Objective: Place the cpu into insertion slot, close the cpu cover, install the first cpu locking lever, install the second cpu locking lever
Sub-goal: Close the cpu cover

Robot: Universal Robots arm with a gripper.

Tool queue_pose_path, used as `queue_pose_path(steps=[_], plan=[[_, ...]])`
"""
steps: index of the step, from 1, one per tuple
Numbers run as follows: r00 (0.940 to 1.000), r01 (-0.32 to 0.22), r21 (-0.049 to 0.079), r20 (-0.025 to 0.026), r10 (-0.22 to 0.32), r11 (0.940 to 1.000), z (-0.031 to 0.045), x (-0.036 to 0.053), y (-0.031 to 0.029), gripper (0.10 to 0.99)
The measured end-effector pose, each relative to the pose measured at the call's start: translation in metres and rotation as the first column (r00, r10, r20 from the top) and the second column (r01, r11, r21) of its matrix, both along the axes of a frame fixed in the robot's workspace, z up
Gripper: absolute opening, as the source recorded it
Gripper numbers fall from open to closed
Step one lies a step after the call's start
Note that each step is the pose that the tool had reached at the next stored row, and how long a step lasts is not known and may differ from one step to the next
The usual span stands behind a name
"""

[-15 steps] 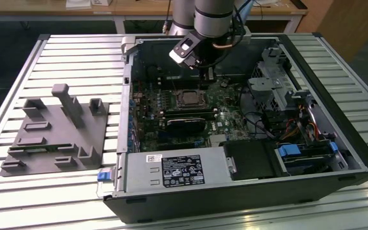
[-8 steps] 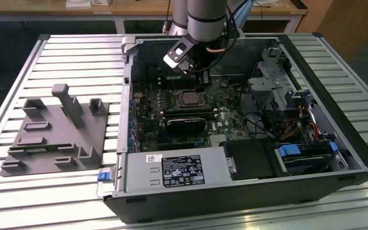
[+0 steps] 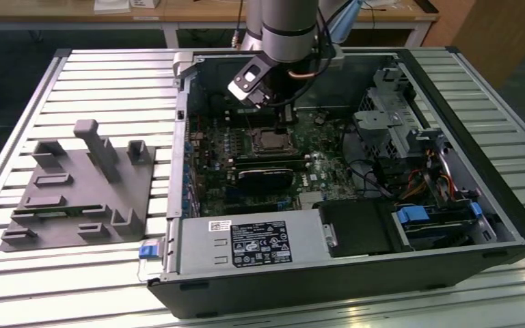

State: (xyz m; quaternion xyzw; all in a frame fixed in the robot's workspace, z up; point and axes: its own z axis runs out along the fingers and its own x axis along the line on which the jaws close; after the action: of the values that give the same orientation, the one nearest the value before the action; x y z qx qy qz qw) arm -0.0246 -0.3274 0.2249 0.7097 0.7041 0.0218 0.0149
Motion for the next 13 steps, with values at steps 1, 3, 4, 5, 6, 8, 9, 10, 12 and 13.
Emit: queue_pose_path(steps=[1,3,4,5,6,8,9,10,12,13], plan=[[1.0000,0.000,0.000,0.0000,0.000,1.0000,-0.0004,-0.0011,0.0000,0.106],[1.0000,0.000,0.000,0.0000,0.000,1.0000,-0.0012,-0.0030,0.0000,0.106],[1.0000,0.000,0.000,0.0000,0.000,1.0000,-0.0016,-0.0040,0.0000,0.106],[1.0000,0.000,0.000,0.0000,0.000,1.0000,-0.0020,-0.0049,0.0000,0.106],[1.0000,0.000,0.000,0.0000,0.000,1.0000,-0.0023,-0.0057,0.0000,0.106],[1.0000,0.000,0.000,0.0001,0.000,1.0000,-0.0033,-0.0067,0.0000,0.106],[1.0000,0.001,0.000,0.0001,-0.001,1.0000,-0.0039,-0.0074,0.0000,0.106],[1.0000,0.004,0.000,0.0000,-0.004,1.0000,-0.0046,-0.0080,-0.0001,0.106],[0.9999,0.016,0.000,0.0000,-0.016,0.9999,-0.0057,-0.0083,-0.0002,0.106],[0.9998,0.022,0.000,0.0000,-0.022,0.9998,-0.0063,-0.0085,-0.0002,0.106]])
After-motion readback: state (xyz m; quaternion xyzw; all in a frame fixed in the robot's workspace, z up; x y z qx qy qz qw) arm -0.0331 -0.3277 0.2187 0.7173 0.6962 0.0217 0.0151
